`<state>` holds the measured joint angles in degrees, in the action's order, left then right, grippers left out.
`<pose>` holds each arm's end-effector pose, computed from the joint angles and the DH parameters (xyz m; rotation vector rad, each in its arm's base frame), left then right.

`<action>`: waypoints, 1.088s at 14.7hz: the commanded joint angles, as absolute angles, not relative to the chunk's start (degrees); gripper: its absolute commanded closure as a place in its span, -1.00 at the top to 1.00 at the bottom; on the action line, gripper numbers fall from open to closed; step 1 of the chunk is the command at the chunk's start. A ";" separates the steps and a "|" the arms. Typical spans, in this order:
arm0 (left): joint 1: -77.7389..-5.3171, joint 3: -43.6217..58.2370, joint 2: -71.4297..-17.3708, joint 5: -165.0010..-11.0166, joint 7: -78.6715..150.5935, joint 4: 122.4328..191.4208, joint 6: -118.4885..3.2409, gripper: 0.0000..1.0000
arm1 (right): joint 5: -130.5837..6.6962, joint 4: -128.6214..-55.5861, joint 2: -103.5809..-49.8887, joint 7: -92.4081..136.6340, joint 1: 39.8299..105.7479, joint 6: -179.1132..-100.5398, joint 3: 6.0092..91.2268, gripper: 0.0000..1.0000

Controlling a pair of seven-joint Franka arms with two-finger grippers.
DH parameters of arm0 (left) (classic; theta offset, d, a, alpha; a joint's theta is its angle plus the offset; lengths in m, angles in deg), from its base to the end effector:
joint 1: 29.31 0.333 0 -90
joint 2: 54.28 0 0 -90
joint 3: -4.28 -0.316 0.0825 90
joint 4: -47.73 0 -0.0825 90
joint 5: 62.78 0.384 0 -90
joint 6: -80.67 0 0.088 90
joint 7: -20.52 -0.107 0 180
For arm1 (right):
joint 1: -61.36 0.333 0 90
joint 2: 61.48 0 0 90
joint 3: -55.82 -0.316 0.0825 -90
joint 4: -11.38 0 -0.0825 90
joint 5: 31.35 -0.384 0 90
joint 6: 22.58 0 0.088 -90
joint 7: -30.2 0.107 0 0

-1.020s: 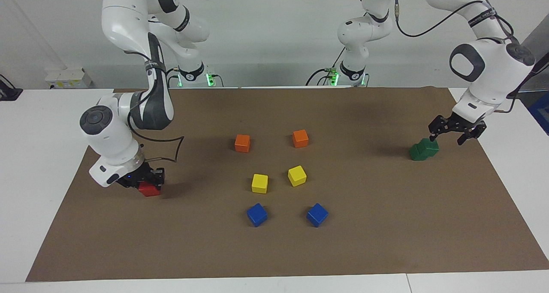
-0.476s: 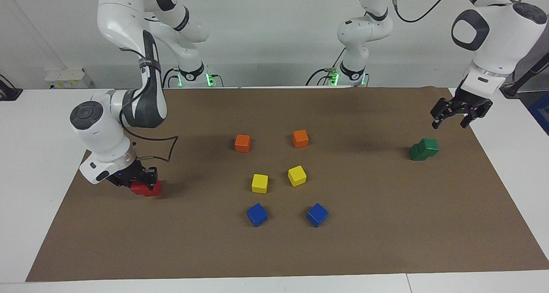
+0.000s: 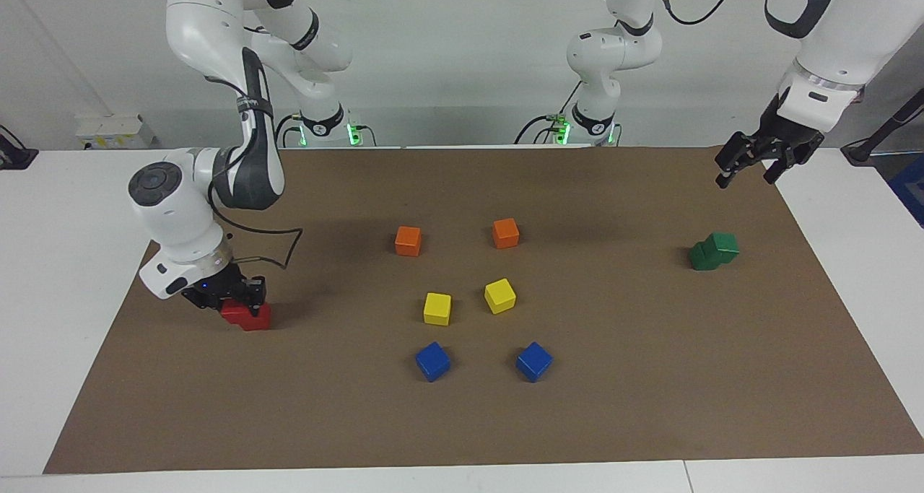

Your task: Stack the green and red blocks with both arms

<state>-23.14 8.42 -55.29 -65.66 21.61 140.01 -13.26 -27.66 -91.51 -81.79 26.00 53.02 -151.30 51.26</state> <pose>0.5554 0.0143 0.6217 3.0909 0.0877 0.0723 0.6496 -0.0488 0.3621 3.1059 0.0604 0.1489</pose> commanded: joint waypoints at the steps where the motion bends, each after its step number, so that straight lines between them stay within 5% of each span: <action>1: -23.86 7.97 -52.18 -65.60 22.63 133.18 -6.27 1.00 | -28.45 -94.87 -79.50 23.87 51.52 -152.66 50.81 -1.00; 16: -25.62 8.06 -55.95 -62.52 22.54 133.60 -2.73 1.00 | -28.45 -97.16 -78.97 23.52 52.31 -155.56 50.72 -1.00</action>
